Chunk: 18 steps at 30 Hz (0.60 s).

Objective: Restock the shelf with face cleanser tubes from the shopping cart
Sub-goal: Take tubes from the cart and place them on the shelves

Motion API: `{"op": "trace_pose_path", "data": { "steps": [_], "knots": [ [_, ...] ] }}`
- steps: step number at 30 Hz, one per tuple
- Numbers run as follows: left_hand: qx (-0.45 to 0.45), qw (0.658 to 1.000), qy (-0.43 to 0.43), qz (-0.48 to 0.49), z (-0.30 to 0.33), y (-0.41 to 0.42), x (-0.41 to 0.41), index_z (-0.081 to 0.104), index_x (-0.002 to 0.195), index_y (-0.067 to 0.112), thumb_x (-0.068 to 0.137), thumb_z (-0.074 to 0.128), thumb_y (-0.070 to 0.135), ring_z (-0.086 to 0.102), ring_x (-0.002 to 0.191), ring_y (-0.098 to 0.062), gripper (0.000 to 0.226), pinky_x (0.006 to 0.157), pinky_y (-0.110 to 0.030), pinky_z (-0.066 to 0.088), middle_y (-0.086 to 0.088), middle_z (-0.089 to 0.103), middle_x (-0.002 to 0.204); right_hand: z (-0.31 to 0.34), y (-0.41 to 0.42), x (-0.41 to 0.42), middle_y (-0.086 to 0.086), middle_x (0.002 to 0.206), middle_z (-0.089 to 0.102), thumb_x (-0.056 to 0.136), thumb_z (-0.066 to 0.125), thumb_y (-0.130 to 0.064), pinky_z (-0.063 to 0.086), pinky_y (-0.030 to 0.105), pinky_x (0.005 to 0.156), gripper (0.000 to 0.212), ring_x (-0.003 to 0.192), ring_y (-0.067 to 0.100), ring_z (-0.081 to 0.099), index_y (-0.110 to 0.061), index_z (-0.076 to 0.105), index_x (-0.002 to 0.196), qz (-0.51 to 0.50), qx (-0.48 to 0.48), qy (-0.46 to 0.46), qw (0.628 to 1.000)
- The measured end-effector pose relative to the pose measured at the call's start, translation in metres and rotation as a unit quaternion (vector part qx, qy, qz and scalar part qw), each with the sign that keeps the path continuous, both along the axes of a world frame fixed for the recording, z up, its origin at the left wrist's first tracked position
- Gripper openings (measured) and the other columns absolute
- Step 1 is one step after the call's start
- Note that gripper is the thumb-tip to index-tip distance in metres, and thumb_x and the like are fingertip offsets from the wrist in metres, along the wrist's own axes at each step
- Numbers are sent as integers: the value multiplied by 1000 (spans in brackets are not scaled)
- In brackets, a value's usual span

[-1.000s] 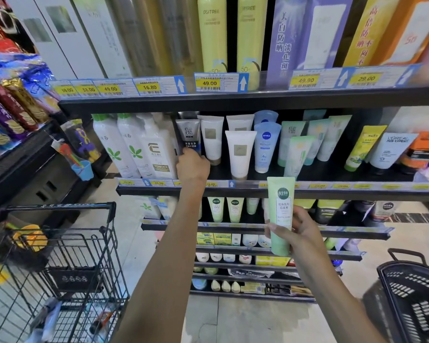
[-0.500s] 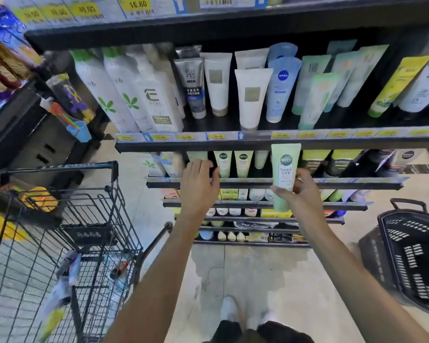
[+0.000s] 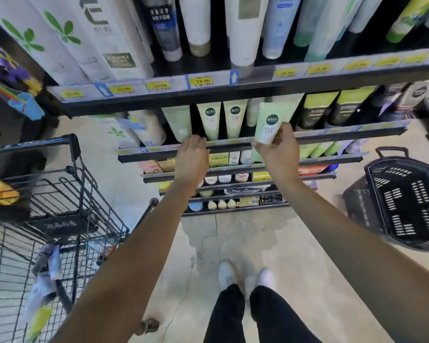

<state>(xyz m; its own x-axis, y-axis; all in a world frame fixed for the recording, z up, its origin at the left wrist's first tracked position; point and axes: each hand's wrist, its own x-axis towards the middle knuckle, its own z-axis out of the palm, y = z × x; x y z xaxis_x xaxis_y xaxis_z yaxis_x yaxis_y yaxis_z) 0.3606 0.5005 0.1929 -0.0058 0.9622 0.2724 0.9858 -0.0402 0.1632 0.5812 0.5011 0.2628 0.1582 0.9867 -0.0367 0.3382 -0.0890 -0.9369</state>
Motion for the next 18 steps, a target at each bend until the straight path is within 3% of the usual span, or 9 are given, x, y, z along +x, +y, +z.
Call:
{"op": "trace_pose_path", "data": {
  "steps": [4, 11, 13, 18],
  "knots": [
    [13, 999, 31, -5, -6, 6, 0, 70, 104, 8, 86, 72, 7, 62, 93, -30, 18, 85, -39, 52, -9, 68, 97, -8, 12, -4, -5, 108, 69, 84, 84, -16, 51, 14, 76, 43, 98, 9, 66, -25, 52, 110, -32, 16, -6, 999],
    [35, 998, 57, -3, -10, 12, 6, 72, 92, 13, 68, 85, 2, 67, 73, -27, 30, 74, -33, 55, -3, 69, 78, -18, 40, -16, -6, 103, 69, 83, 84, -19, 59, 34, 86, 39, 97, 14, 68, -27, 51, 102, -63, 50, -20, 997],
    [44, 997, 56, 2, -12, 11, 7, 72, 89, 13, 64, 88, 1, 67, 71, -27, 32, 69, -31, 56, -3, 69, 75, -20, 46, -19, -6, 101, 69, 84, 84, -19, 59, 34, 87, 38, 95, 14, 68, -24, 51, 102, -64, 57, -22, 996],
    [50, 997, 56, 2, -18, 14, 5, 71, 92, 11, 68, 84, -1, 65, 73, -29, 30, 77, -36, 55, -5, 68, 77, -27, 56, -25, -7, 96, 68, 85, 82, -16, 58, 35, 85, 35, 91, 15, 67, -19, 52, 104, -76, 55, -39, 995]
  ]
}}
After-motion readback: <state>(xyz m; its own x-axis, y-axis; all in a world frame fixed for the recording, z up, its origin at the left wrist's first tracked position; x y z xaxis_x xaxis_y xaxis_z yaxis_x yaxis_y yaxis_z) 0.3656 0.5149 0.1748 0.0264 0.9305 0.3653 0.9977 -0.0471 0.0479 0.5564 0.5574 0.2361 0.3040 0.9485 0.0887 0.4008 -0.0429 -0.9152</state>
